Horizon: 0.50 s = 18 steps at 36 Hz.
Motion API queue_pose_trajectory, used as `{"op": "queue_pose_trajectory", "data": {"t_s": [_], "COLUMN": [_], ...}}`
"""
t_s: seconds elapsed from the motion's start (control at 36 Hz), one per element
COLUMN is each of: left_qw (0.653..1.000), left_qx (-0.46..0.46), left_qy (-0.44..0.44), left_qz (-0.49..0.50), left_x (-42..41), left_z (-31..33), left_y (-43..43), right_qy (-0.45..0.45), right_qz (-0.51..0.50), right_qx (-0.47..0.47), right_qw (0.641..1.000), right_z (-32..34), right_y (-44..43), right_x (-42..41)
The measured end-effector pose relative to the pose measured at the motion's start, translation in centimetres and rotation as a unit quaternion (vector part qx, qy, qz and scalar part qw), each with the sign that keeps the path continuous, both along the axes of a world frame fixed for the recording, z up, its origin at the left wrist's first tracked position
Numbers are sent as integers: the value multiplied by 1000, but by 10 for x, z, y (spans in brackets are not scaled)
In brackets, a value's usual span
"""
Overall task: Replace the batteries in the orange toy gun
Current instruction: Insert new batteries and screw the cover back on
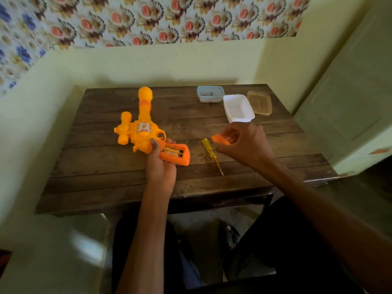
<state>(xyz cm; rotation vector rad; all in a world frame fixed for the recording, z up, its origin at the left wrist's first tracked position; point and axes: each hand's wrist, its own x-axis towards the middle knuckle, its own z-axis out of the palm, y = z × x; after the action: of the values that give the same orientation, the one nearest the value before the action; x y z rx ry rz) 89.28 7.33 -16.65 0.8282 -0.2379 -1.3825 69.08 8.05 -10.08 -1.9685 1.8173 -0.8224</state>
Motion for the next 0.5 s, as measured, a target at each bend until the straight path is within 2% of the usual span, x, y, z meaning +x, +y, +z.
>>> {"op": "queue_pose_trajectory", "data": {"t_s": [0.06, 0.14, 0.31, 0.5], "left_qw": [1000, 999, 998, 998], "left_qx": [-11, -20, -23, -27], "left_qy": [-2, 25, 52, 47], "left_qz": [-7, -7, -36, -43], "left_x": [-1, -3, 2, 7], "left_z": [0, 3, 5, 9], "left_y": [1, 0, 2, 9], "right_qy": [-60, -22, 141, 152], "right_qz": [77, 163, 177, 176], "right_qx": [7, 5, -6, -17], "right_qw": [995, 986, 974, 972], "right_z": [10, 10, 8, 5], "right_y": [4, 5, 11, 10], "right_x": [26, 63, 102, 111]}}
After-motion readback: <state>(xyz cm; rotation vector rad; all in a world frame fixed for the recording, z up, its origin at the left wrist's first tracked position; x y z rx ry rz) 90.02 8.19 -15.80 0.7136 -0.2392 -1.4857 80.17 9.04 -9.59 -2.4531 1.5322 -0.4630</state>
